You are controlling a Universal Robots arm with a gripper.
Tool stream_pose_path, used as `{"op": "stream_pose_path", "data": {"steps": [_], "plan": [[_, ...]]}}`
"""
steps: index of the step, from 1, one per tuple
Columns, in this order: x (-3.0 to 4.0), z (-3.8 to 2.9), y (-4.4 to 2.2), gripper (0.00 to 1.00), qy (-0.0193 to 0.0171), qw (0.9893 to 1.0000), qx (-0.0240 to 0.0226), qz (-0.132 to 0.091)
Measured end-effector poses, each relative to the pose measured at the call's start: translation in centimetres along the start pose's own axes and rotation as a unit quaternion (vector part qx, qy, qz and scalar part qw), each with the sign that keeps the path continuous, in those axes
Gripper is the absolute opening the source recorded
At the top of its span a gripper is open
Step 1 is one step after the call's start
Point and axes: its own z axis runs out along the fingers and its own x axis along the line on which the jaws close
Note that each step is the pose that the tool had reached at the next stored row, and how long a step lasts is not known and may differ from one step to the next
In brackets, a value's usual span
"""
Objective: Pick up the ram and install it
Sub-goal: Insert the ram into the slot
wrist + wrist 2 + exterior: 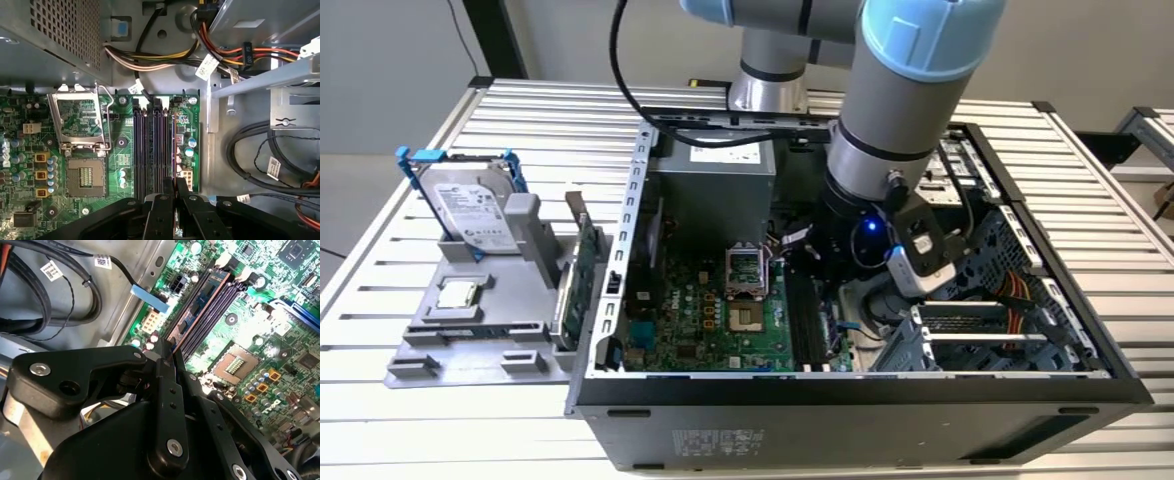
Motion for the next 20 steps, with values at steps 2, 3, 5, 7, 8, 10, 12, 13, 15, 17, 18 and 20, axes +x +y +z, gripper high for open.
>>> {"op": "stream_pose_path", "data": {"steps": [2, 3, 5, 7, 8, 10, 12, 13, 15, 17, 18, 20], "plan": [[0.07, 0.14, -0.01, 0.00, 0.0000, 1.0000, 0.0009, 0.000], [0.07, 0.22, -0.01, 0.00, 0.0000, 1.0000, 0.0017, 0.000], [0.07, 0.52, -0.01, 0.00, 0.0000, 1.0000, 0.0028, 0.000], [0.10, 0.78, -0.01, 0.00, -0.0001, 1.0000, 0.0037, 0.000], [0.12, 0.88, -0.01, 0.00, -0.0001, 1.0000, 0.0041, 0.000], [0.16, 1.07, -0.02, 0.00, -0.0001, 1.0000, 0.0045, 0.000], [0.25, 1.24, -0.02, 0.00, -0.0001, 1.0000, 0.0045, 0.000], [0.27, 1.30, -0.02, 0.00, -0.0001, 1.0000, 0.0045, 0.000], [0.29, 1.49, 0.00, 0.00, -0.0001, 1.0000, 0.0046, 0.000], [0.30, 1.60, 0.14, 0.00, -0.0001, 1.0000, 0.0047, 0.000], [0.31, 1.64, 0.25, 0.00, -0.0001, 1.0000, 0.0047, 0.000], [0.30, 1.66, 0.33, 0.00, -0.0001, 1.0000, 0.0048, 0.000]]}}
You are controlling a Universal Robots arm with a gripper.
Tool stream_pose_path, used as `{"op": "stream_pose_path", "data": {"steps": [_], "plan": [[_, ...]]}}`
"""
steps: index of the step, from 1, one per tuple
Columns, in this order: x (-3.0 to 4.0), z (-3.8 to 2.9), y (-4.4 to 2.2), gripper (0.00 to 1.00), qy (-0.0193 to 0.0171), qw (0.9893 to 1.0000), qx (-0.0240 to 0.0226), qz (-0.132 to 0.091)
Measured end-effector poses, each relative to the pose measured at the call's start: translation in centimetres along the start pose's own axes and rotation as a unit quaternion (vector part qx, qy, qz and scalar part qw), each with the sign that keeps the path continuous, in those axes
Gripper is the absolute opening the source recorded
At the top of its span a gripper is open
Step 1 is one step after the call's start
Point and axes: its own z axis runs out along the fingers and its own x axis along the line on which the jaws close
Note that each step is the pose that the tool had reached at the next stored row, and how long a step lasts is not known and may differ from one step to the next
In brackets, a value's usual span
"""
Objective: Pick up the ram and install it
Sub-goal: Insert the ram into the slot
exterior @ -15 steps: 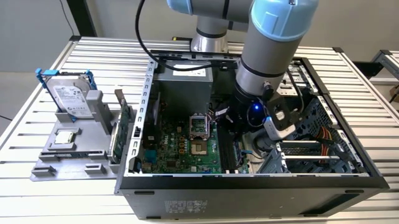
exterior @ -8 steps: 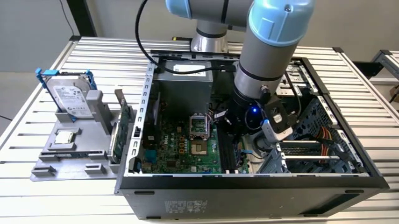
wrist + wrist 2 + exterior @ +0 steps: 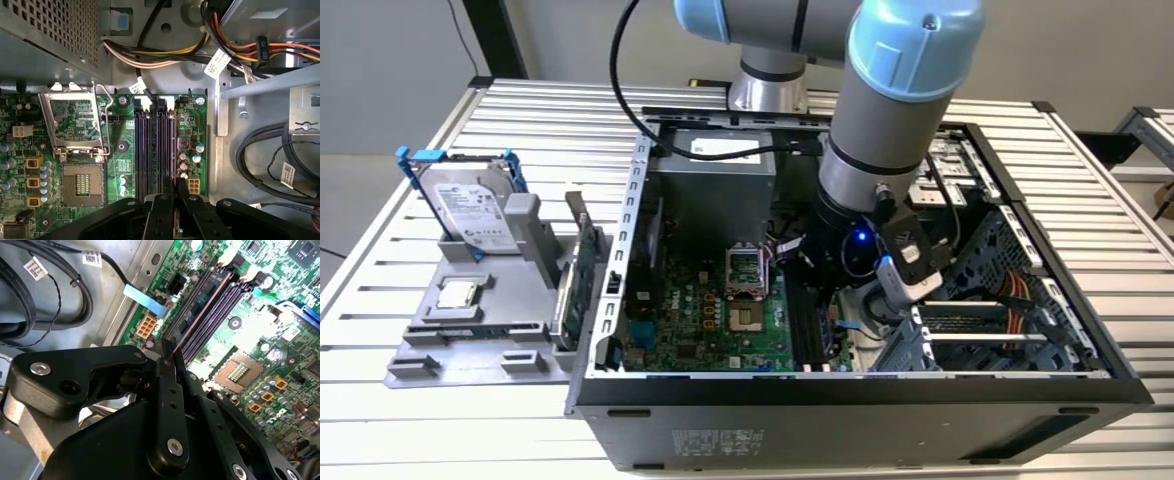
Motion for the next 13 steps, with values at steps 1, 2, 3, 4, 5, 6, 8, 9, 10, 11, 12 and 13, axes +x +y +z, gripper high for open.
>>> {"op": "stream_pose_path", "data": {"steps": [1, 2, 3, 4, 5, 6, 8, 9, 10, 11, 12, 13], "plan": [[0.00, 0.00, 0.00, 0.00, 0.0000, 1.0000, 0.0000, 0.000], [0.00, 0.00, -0.01, 0.00, 0.0000, 1.0000, 0.0000, 0.000], [0.00, 0.00, -0.01, 0.00, 0.0000, 1.0000, 0.0000, 0.000], [0.00, 0.00, -0.05, 0.00, 0.0000, 1.0000, 0.0000, 0.000], [0.00, 0.00, -0.11, 0.00, 0.0000, 1.0000, 0.0000, 0.000], [-0.01, -0.01, -0.15, 0.00, 0.0000, 1.0000, -0.0001, 0.000], [-0.02, -0.01, -0.17, 0.00, 0.0000, 1.0000, -0.0002, 0.000], [-0.02, -0.01, -0.18, 0.00, 0.0000, 1.0000, -0.0001, 0.000], [-0.02, -0.01, -0.19, 0.00, 0.0000, 1.0000, -0.0001, 0.000], [-0.02, -0.01, -0.21, 0.00, 0.0000, 1.0000, -0.0001, -0.001], [0.01, -0.01, -0.22, 0.00, 0.0000, 1.0000, -0.0001, -0.001], [0.02, -0.01, -0.24, 0.00, 0.0000, 1.0000, -0.0001, -0.002]]}}
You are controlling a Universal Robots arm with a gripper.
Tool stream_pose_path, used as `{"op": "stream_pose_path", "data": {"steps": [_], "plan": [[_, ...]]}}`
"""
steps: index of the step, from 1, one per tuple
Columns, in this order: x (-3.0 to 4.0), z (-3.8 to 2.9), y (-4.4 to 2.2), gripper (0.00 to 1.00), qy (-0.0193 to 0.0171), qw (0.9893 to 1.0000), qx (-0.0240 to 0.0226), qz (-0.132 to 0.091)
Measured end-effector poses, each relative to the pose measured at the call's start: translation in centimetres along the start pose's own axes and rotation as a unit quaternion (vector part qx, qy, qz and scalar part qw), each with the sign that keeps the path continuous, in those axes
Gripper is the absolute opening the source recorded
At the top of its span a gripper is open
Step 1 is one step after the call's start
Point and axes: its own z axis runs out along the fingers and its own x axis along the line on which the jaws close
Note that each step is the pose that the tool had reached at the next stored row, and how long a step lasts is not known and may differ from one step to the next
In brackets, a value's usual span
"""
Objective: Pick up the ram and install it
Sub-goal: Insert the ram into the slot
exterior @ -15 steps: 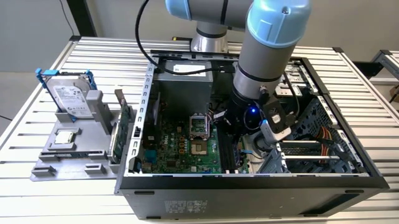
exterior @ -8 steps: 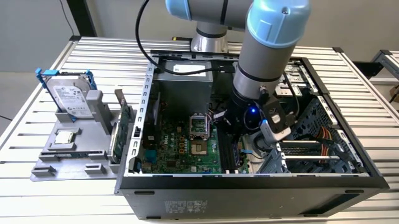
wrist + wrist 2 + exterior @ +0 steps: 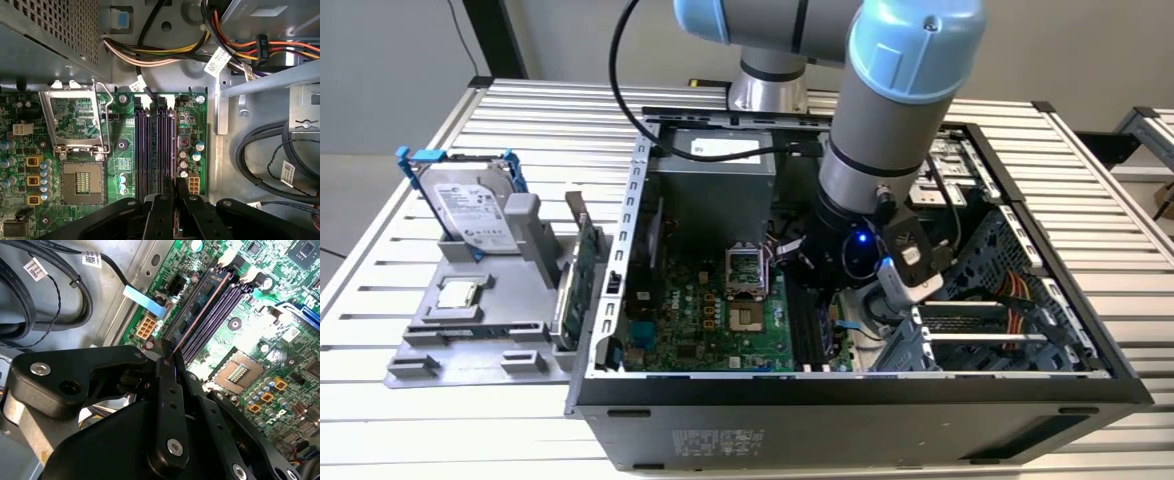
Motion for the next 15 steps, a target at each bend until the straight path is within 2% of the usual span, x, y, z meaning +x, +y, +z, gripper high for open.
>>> {"op": "stream_pose_path", "data": {"steps": [15], "plan": [[0.02, -0.06, -0.07, 0.00, 0.0001, 1.0000, 0.0010, -0.002]]}}
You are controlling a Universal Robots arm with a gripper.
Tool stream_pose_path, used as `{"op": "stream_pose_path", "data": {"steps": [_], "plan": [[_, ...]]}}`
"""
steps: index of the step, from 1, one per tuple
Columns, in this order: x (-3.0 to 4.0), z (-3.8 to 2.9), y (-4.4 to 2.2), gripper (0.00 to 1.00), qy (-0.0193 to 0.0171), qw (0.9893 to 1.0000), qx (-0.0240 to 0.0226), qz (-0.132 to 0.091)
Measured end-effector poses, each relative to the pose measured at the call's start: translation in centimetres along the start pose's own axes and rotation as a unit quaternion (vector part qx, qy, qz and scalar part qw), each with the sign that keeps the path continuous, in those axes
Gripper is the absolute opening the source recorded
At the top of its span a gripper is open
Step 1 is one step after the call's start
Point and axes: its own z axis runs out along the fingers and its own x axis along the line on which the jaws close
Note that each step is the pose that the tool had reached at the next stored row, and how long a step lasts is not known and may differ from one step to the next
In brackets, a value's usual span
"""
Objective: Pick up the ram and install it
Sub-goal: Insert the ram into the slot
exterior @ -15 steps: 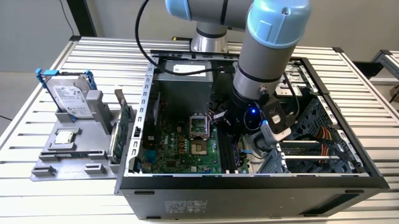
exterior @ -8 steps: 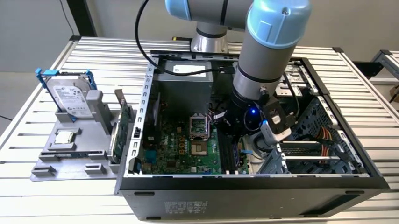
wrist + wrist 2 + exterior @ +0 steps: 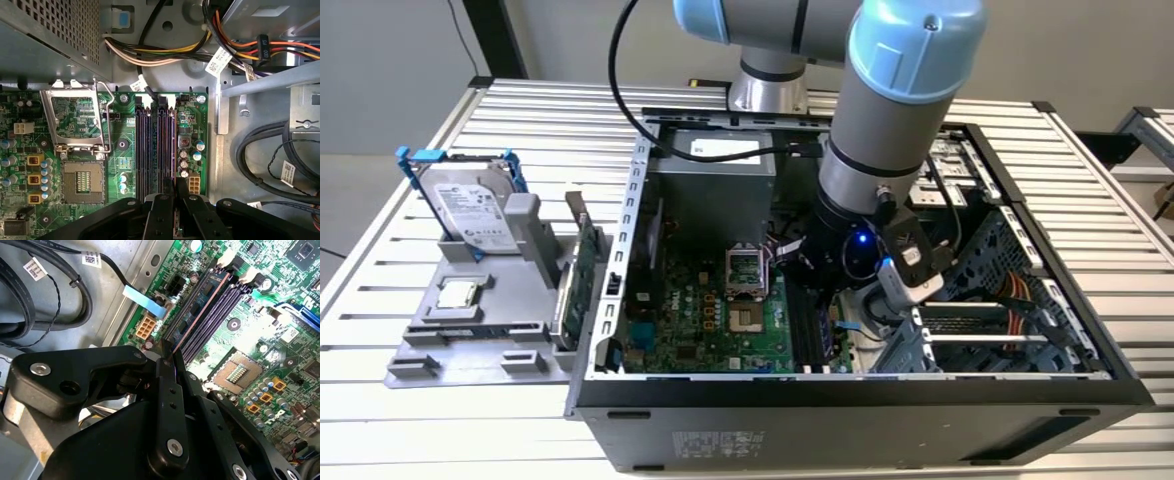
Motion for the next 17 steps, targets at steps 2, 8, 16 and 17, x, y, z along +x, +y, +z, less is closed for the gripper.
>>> {"op": "stream_pose_path", "data": {"steps": [2, 8, 16, 17], "plan": [[0.00, 0.00, 0.00, 0.00, 0.0000, 1.0000, 0.0000, 0.000], [0.00, -0.01, 0.02, 0.00, 0.0000, 1.0000, 0.0000, 0.000], [0.11, -0.07, 0.14, 0.00, 0.0000, 1.0000, 0.0005, 0.001], [0.11, -0.08, 0.14, 0.00, 0.0000, 1.0000, 0.0005, 0.001]]}}
